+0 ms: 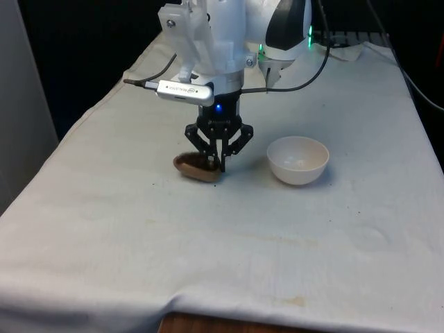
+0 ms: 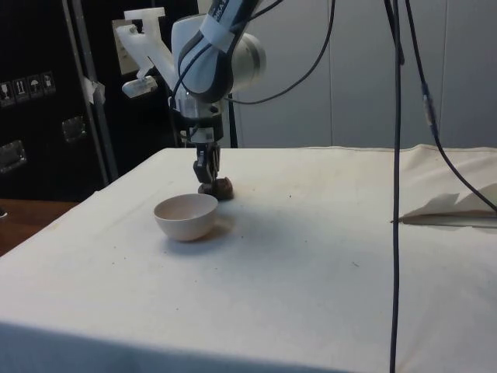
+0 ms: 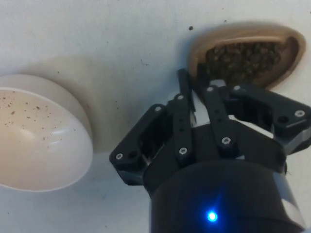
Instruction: Pour the coffee beans from the cup into the bowl.
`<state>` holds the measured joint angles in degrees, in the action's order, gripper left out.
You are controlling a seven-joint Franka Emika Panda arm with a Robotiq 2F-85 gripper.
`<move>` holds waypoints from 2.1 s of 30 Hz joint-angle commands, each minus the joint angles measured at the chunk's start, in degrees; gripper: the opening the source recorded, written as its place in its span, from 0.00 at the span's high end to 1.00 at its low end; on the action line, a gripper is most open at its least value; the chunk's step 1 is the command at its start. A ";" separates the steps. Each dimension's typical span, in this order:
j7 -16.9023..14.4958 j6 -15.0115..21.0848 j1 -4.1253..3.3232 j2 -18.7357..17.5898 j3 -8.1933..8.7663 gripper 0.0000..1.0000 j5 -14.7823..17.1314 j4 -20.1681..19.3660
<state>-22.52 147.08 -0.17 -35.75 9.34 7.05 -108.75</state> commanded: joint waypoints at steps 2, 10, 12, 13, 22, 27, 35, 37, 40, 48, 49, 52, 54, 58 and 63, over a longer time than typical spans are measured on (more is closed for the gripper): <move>0.46 0.23 -0.34 -0.06 0.29 1.00 -0.29 -0.11; 0.29 0.11 -0.40 0.00 0.23 1.00 -0.17 -0.06; 0.23 0.11 -0.34 0.00 0.17 1.00 -0.17 -0.06; 0.00 0.00 -0.17 0.00 0.00 1.00 0.00 -0.06; 0.06 0.00 -0.23 0.00 0.06 1.00 -0.06 -0.06; 0.06 0.00 -0.23 -0.06 0.06 1.00 0.00 0.00; 1.26 -1.72 -1.03 1.78 0.29 1.00 -0.40 -0.23; 1.26 -2.52 -1.03 2.52 0.29 1.00 -0.40 -0.23; 1.32 -3.90 -1.09 3.61 0.29 1.00 -0.40 -0.17; 1.38 -7.28 -1.26 6.36 0.29 1.00 -0.57 0.00; 1.38 -7.68 -1.26 6.70 0.29 1.00 -0.57 0.06; 1.32 -9.51 -1.26 7.79 0.23 1.00 -0.63 0.23; 1.32 -10.03 -1.26 8.08 0.23 1.00 -0.63 0.29; 1.15 -12.38 -1.15 9.45 0.17 1.00 -0.52 0.86; 0.92 -14.27 -0.97 10.60 0.06 1.00 -0.23 1.32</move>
<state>-21.77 133.67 -1.09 -25.61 9.34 6.99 -107.54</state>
